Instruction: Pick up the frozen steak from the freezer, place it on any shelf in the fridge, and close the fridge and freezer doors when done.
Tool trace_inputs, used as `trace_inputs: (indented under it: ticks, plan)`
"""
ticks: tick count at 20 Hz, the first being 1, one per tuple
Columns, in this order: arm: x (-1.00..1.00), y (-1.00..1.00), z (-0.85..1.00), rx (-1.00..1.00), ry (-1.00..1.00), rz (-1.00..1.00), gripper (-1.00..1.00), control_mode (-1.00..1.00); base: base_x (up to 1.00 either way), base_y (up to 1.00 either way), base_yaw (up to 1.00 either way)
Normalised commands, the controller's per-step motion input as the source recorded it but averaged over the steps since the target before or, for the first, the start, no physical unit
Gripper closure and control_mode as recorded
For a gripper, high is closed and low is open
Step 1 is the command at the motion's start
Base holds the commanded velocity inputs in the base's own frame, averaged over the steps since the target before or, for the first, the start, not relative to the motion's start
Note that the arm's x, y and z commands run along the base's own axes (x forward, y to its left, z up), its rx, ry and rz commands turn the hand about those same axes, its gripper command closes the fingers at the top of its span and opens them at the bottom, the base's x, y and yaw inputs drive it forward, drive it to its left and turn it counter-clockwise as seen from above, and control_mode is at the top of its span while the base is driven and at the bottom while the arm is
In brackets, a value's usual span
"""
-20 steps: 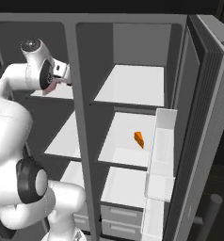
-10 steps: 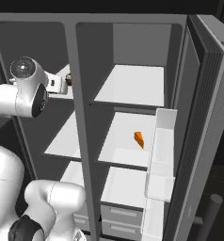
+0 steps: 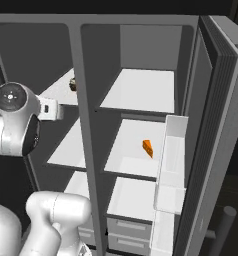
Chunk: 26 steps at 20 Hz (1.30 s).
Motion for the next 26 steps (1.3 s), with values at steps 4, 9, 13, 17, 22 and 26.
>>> trace_inputs:
  ticks: [4,9,13,17,22,26]
  plan:
    - [-1.00,-0.33,0.00,0.00,0.17,0.01,1.00,-1.00,0.00,0.00,0.00]
    - [-0.94,-0.89,0.00,0.00,0.32,-0.10,1.00,-1.00,0.00,0.00,0.00]
    - [-0.02,-1.00,0.15,-0.03,0.38,-0.30,1.00,-1.00,0.00,0.00,0.00]
    - [0.71,-0.99,0.35,-0.08,0.30,-0.31,1.00,-1.00,0.00,0.00,0.00]
    - [1.00,-0.71,0.38,-0.07,0.12,-0.14,1.00,-1.00,0.00,0.00,0.00]
    - [0.96,-0.35,-0.01,-0.07,0.00,0.06,1.00,-1.00,0.00,0.00,0.00]
